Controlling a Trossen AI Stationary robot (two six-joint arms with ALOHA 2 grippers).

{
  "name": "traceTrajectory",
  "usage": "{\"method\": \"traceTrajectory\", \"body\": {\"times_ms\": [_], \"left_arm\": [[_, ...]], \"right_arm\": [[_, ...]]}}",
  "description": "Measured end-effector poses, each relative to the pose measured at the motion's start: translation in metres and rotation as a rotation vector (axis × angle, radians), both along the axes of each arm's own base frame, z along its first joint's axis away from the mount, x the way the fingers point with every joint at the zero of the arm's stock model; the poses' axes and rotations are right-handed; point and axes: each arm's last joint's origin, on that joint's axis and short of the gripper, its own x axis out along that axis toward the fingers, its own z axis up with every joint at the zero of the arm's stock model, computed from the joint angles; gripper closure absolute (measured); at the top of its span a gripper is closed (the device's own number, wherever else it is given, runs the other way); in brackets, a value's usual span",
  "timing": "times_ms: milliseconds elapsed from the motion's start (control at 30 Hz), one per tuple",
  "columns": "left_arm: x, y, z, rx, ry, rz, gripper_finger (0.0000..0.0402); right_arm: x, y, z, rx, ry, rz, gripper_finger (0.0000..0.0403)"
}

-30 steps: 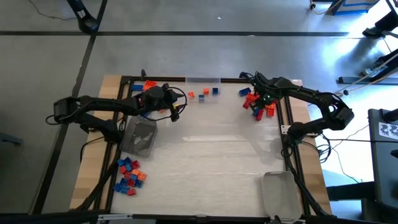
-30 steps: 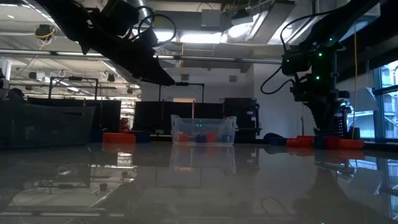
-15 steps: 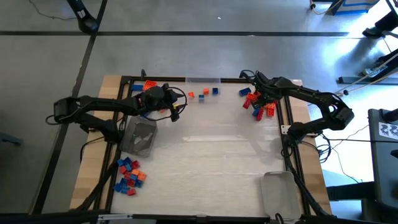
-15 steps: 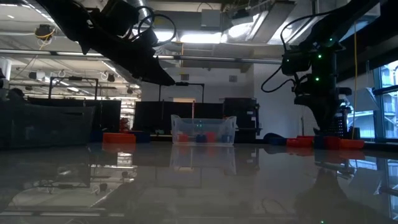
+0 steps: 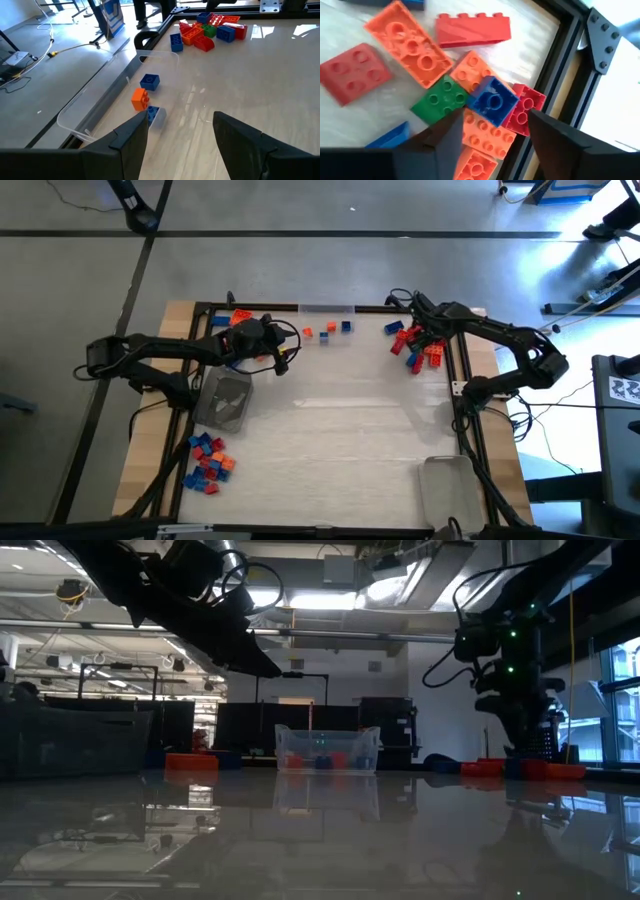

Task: Sort blocks by size
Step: Put the blue 4 stud game piece into the transparent bin

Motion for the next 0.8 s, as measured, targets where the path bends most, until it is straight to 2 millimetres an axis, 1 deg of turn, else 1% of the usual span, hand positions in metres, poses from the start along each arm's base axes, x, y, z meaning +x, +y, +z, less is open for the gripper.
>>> {"method": "traceTrajectory", "body": {"times_ms": [67, 133, 267, 367, 533, 800], "left_arm": [[0.0, 0.0, 0.0, 0.001, 0.0, -0.001, 0.0192], [0.0, 0.0, 0.0, 0.001, 0.001, -0.001, 0.0192], [0.0, 0.0, 0.0, 0.003, 0.002, -0.001, 0.0192], [0.0, 0.0, 0.0, 0.003, 0.002, -0.001, 0.0192], [0.0, 0.0, 0.0, 0.004, 0.002, -0.002, 0.0192], [0.0, 0.0, 0.0, 0.004, 0.002, -0.002, 0.0192]], "right_arm": [[-0.004, -0.004, -0.001, 0.019, -0.017, -0.011, 0.0149], [-0.003, -0.006, 0.0, 0.03, -0.05, -0.003, 0.0129], [-0.001, -0.008, -0.001, 0.026, -0.084, -0.015, 0.0107], [-0.001, -0.012, -0.007, 0.046, -0.07, -0.037, 0.0105], [0.002, -0.016, -0.02, 0.068, -0.02, -0.058, 0.0116], [0.005, -0.02, -0.027, 0.068, -0.013, -0.076, 0.0125]]}}
